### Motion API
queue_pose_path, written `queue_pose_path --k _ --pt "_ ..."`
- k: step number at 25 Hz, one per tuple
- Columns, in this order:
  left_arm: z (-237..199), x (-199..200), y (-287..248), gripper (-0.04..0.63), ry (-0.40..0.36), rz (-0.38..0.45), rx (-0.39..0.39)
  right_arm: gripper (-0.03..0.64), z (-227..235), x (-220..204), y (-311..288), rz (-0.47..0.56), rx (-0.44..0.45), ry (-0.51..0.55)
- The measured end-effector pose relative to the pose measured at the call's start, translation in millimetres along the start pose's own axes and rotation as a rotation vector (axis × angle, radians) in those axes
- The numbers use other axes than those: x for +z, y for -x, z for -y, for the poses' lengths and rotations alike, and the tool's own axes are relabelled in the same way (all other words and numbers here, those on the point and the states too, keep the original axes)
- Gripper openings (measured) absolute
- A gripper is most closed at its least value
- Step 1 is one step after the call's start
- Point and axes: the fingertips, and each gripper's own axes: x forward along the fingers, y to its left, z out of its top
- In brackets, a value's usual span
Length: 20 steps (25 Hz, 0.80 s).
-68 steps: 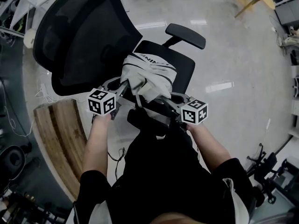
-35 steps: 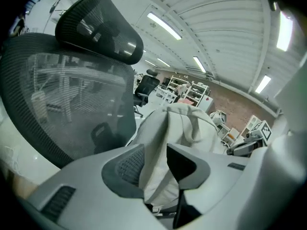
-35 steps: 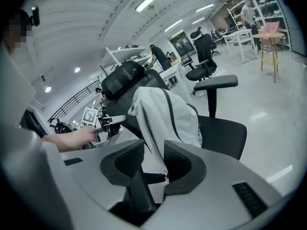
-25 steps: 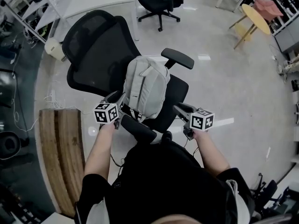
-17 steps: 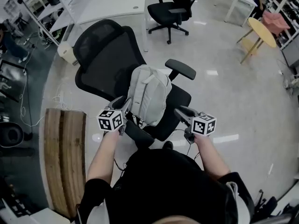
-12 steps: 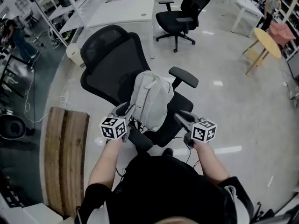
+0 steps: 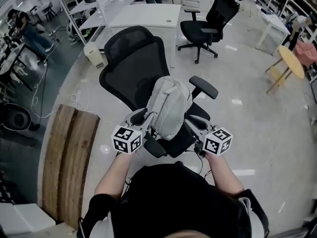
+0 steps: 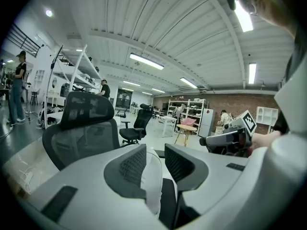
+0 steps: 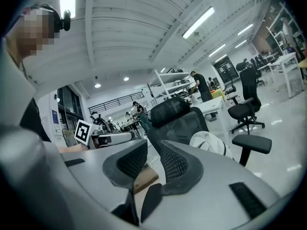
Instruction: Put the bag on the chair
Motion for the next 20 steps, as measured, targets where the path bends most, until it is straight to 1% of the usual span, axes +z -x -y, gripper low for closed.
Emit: queue_pose_path --k 2,5,7,9,12,15,18,20 --pt "-4 8 16 0.127 0.009 0.031 0.005 0.103 -19 5 -8 0.007 -0.001 0.035" --pt "-13 19 46 0.120 0.063 0.081 0.012 0.100 -51 11 -23 0.022 -0.004 0.064" --pt "-16 25 67 0.114 0.069 0.107 0.014 0.095 -77 12 -32 0.028 0.004 0.087" --pt "-19 31 88 0.110 0.048 0.126 0.020 0.089 -104 13 -41 0.034 0.008 0.117" --pt "-24 37 116 0.107 -0.010 0.143 0.027 0.078 -141 12 -54 0.047 0.033 0.143" --pt "-30 34 132 0.103 -0.054 0.143 0.033 0.077 -161 0 -65 0.033 0.043 0.166" --pt "-33 26 140 0.094 -0.067 0.129 0.020 0.075 -177 -8 -68 0.017 0.036 0.192" --pt "-31 22 146 0.087 -0.059 0.127 0.027 0.074 -187 -9 -65 0.019 0.035 0.216"
